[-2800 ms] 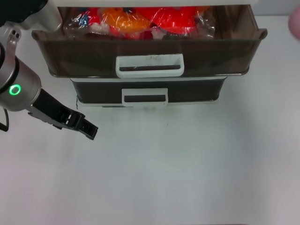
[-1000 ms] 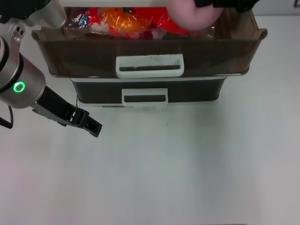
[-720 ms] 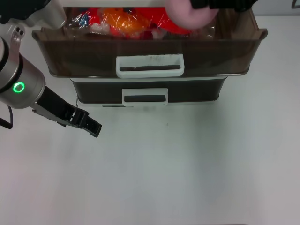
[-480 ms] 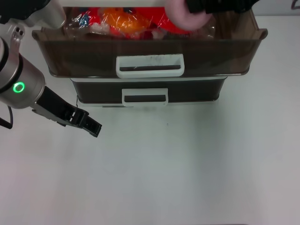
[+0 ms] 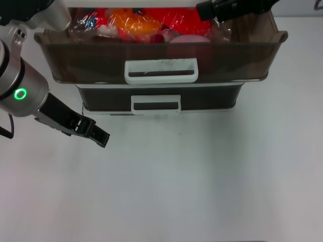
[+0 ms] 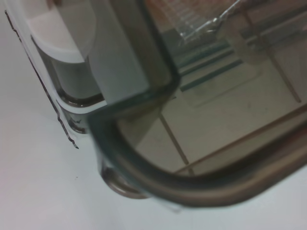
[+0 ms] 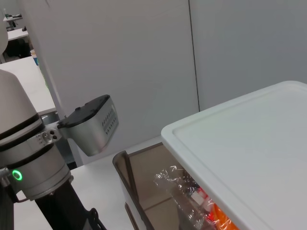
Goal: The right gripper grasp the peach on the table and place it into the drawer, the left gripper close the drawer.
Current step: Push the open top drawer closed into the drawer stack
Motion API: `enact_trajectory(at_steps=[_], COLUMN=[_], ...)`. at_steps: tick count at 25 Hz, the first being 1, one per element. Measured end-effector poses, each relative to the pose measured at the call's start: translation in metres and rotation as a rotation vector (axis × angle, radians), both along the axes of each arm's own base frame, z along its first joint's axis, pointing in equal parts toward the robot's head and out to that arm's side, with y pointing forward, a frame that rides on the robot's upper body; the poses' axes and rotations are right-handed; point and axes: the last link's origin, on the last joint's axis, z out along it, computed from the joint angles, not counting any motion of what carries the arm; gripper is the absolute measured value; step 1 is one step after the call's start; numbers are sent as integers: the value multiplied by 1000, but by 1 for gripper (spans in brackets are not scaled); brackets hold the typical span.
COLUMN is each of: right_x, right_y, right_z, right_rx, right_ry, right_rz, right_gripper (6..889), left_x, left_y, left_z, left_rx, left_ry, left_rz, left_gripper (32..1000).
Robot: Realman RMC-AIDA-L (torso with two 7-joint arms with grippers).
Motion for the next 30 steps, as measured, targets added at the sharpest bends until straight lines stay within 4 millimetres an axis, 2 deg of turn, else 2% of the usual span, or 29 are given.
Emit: enact_trajectory(at_steps=[3, 11, 14, 19, 22, 25, 30], right_x=[0, -1, 4, 43, 82, 120, 167], right_y=[0, -3, -14, -35, -43, -46, -42], right_z=[0, 4, 27, 78, 95, 101, 86], right_rx=[0, 3, 77, 265, 276, 261, 190], right_ry=[0, -5, -25, -81, -116, -159, -318], right_rz=[-1, 8, 22, -63, -192, -310, -400], right_gripper=[805, 804, 804, 803, 803, 802, 799], left_x=[0, 1, 2, 1, -1, -1, 2], left_y=[0, 0, 0, -1, -1, -2, -6], left_z=[0, 0, 0, 1, 2, 2, 1], left_rx=[0, 0, -1, 0, 1, 0, -16], left_ry=[0, 0, -1, -2, -1, -1, -15], left_rz=[-1, -3, -5, -2, 4, 3, -3], left_gripper=[876, 877, 877, 876, 876, 877, 877])
